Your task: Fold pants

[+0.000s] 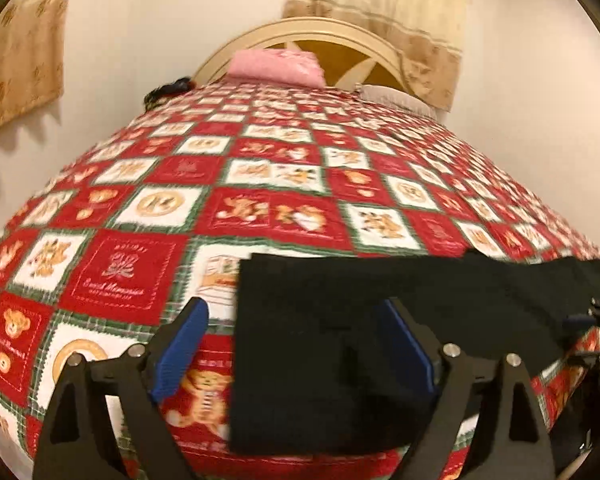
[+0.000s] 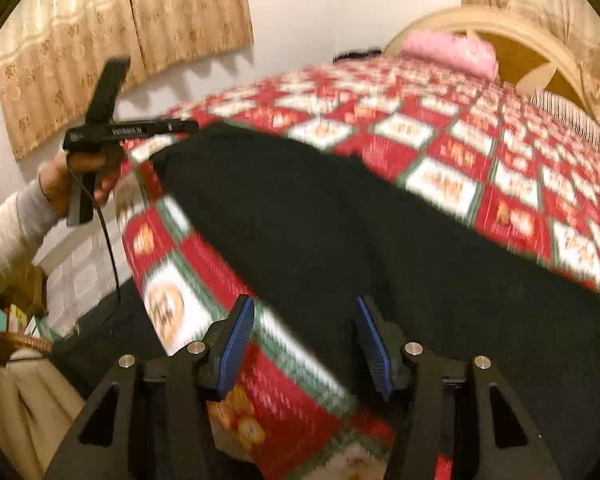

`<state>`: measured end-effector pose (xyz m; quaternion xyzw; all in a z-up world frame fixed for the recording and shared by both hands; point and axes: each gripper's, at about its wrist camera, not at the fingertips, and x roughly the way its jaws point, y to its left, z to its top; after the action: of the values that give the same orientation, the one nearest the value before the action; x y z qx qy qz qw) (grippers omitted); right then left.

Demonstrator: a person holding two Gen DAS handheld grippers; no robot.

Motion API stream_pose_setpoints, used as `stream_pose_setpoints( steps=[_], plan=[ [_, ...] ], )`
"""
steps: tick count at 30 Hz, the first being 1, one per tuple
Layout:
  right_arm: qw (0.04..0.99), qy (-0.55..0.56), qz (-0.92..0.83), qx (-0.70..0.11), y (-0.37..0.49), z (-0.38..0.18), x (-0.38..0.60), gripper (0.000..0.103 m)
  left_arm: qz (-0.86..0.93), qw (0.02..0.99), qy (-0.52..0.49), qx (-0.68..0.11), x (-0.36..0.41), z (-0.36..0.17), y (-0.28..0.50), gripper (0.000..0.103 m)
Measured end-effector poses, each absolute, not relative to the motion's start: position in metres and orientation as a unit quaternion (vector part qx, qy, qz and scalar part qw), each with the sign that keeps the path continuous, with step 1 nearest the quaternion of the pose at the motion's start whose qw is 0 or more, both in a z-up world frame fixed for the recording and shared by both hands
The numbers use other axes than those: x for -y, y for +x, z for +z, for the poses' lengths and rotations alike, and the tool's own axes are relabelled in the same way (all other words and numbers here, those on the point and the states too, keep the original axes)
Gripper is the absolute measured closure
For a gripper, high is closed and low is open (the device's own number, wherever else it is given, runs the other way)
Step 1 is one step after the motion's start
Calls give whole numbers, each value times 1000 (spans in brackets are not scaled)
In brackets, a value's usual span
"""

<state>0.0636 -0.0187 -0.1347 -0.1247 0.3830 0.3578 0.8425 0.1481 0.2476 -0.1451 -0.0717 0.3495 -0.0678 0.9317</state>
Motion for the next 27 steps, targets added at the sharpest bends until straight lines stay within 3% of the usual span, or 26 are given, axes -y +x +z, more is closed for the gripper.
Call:
stream_pose_setpoints(
  steps=[6,10,11,12,17,24,27],
  plan=[
    [832,-159,370,-381,65,-148,-21,48,-81,914,-95,-386,-250,-167,170,13],
    [829,-172,374,-378,61,-154,-29,48,-84,902,-104,-410,-251,-176,181,20],
    [830,-175,372,-378,60,-156,-30,48,-94,901,-102,-411,-249,-175,181,37],
    [831,-177,369,-377,58,-156,-28,48,-100,900,-97,-414,-248,-174,182,48],
    [836,-184,356,-376,60,-161,-30,48,-116,895,-114,-415,-251,-171,177,80],
    [832,-189,365,-372,64,-157,-43,48,-110,906,-149,-381,-273,-148,164,82],
    [827,-188,375,-373,64,-158,-49,48,-101,895,-150,-407,-285,-163,172,82]
  ],
)
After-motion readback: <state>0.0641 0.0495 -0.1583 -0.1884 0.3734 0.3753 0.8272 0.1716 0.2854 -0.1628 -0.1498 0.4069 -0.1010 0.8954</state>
